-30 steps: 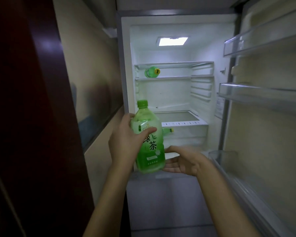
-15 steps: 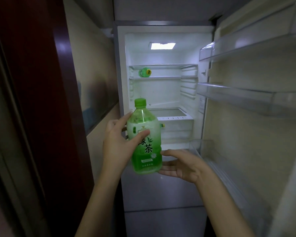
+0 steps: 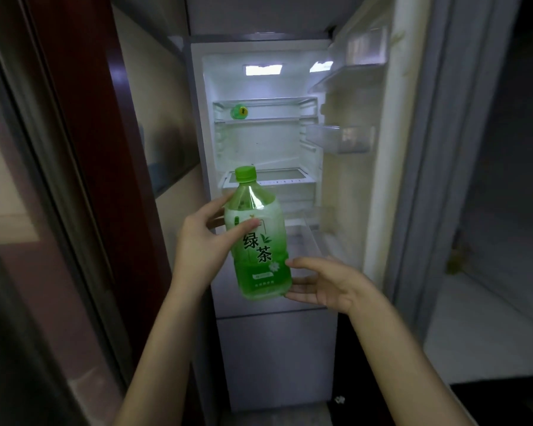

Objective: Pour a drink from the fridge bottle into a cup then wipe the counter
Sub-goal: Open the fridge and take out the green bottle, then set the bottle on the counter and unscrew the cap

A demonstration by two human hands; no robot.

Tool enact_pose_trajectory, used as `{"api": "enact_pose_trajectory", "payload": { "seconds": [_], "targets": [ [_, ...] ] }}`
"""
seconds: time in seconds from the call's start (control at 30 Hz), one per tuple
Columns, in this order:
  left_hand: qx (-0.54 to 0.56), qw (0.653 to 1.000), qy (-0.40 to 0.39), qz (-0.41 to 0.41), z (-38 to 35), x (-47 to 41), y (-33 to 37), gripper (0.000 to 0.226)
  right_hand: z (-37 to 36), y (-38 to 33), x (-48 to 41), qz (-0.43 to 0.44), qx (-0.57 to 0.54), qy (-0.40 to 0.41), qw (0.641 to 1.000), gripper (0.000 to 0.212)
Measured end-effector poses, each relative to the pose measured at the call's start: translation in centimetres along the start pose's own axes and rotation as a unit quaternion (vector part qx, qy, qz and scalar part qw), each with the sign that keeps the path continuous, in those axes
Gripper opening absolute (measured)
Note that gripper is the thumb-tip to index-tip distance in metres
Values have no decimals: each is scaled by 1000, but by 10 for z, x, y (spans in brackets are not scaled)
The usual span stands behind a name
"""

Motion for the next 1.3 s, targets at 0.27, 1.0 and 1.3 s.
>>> {"api": "enact_pose_trajectory", "payload": {
  "seconds": [0.27, 1.0, 1.3],
  "targets": [
    [-7, 1000, -4, 9, -13, 80, 64, 66, 21, 29, 107, 5, 7, 15, 1000, 48],
    [41, 994, -95, -15, -19, 196, 154, 58, 28, 86, 290, 36, -33, 120, 992, 48],
    [63, 986, -152, -14, -32, 242, 176, 58, 31, 120, 358, 37, -67, 163, 984, 52]
  ]
}}
Point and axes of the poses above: each hand's wrist, its own x-axis away from the middle knuckle, its own z-axis out of the back of the hand, y = z × x, the point moved 7 cm from there along -x, towards the middle knuckle, and after that the axes turned 2 degrees about x, right-handed, at the moved point
